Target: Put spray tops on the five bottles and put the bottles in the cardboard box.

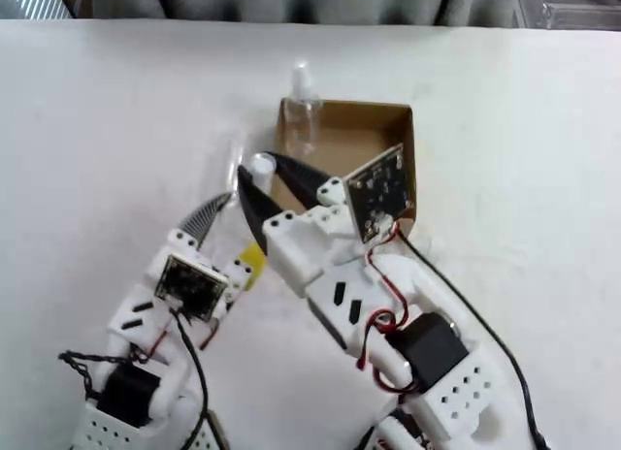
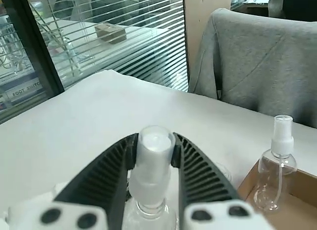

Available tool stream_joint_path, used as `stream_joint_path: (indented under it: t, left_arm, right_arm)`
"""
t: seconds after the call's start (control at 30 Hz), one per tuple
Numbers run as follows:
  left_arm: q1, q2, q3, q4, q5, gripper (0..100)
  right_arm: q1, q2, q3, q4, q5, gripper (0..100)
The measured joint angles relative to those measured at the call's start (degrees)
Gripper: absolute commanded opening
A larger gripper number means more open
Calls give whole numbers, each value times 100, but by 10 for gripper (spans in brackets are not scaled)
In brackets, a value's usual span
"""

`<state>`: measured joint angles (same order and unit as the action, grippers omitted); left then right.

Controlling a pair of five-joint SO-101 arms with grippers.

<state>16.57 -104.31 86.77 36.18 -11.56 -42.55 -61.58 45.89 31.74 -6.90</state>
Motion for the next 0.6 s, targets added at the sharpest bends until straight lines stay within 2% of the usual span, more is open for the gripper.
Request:
stream_joint_path:
  t: [0.47, 0.6]
  left_arm:
    - [0, 0, -9, -18, 0, 54]
    - [0, 0, -9, -18, 0, 54]
  right_arm:
    - [-132, 18, 158, 0, -35, 26]
    - [-158, 18, 158, 0, -35, 147]
